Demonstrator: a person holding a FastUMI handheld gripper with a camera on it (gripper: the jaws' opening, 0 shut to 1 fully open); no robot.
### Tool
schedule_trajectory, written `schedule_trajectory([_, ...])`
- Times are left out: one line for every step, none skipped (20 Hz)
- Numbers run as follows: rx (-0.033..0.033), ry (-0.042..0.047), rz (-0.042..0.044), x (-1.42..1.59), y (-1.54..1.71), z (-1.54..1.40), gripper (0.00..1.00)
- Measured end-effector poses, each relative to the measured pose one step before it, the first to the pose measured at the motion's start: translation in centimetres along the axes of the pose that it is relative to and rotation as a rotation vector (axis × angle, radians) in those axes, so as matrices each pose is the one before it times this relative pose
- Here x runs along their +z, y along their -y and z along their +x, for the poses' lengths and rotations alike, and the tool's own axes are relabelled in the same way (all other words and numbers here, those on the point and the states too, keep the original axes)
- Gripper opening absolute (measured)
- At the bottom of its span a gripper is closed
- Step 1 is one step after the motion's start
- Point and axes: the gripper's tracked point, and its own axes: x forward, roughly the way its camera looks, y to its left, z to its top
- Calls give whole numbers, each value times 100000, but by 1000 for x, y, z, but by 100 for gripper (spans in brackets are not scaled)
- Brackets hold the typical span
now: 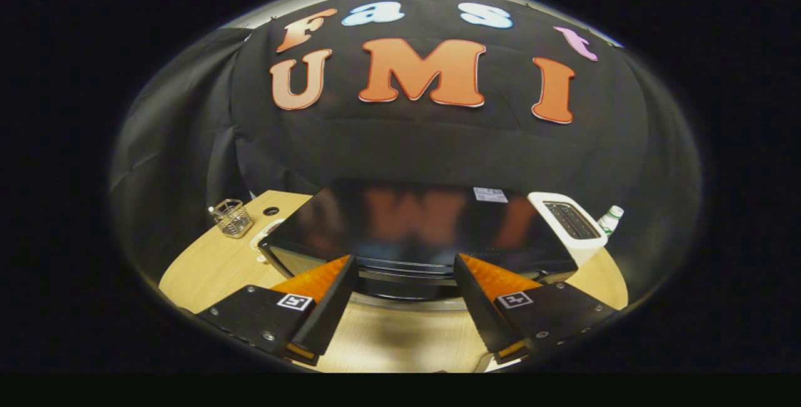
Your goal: Open the toaster oven, put the food inside, and close the toaster oven door.
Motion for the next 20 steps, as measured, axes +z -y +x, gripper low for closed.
schedule_trajectory([-886,1016,1103,68,-7,11,91])
schedule_trajectory([-1006,346,-497,-298,-41,-115,91])
schedule_trajectory([-523,2002,-957,68,-36,-58,91])
schedule_trajectory([1330,-9,2770,-403,-447,-363,91])
schedule_trajectory([495,2273,1318,220,-222,-497,87])
schedule_trajectory([447,-52,-1013,-553,18,27,79])
schedule_trajectory([393,-207,-1194,-220,-26,-746,78])
schedule_trajectory([692,-1167,-494,-495,-45,-673,79])
schedule_trajectory([1207,-1924,-848,-769,-320,-628,79])
schedule_trajectory([1441,-2541,-1044,-956,-258,-838,79])
schedule_trajectory([2541,-4043,-174,-1371,-309,-974,78])
schedule_trajectory([2623,-2975,1336,-1207,-315,-698,79])
schedule_trajectory([2997,-4982,2964,-1628,-203,-697,78])
schedule_trajectory([2936,-6647,5032,-1868,-248,-410,78])
schedule_trajectory([2423,-6431,6300,-1892,-61,-129,78])
schedule_trajectory([851,-4346,6144,-1384,211,104,78])
schedule_trajectory([135,-2354,4670,-651,491,216,78])
schedule_trajectory([-130,-1559,3056,-396,450,285,77])
schedule_trajectory([-864,-1074,908,-451,380,569,76])
schedule_trajectory([-1132,-671,-599,-209,218,356,75])
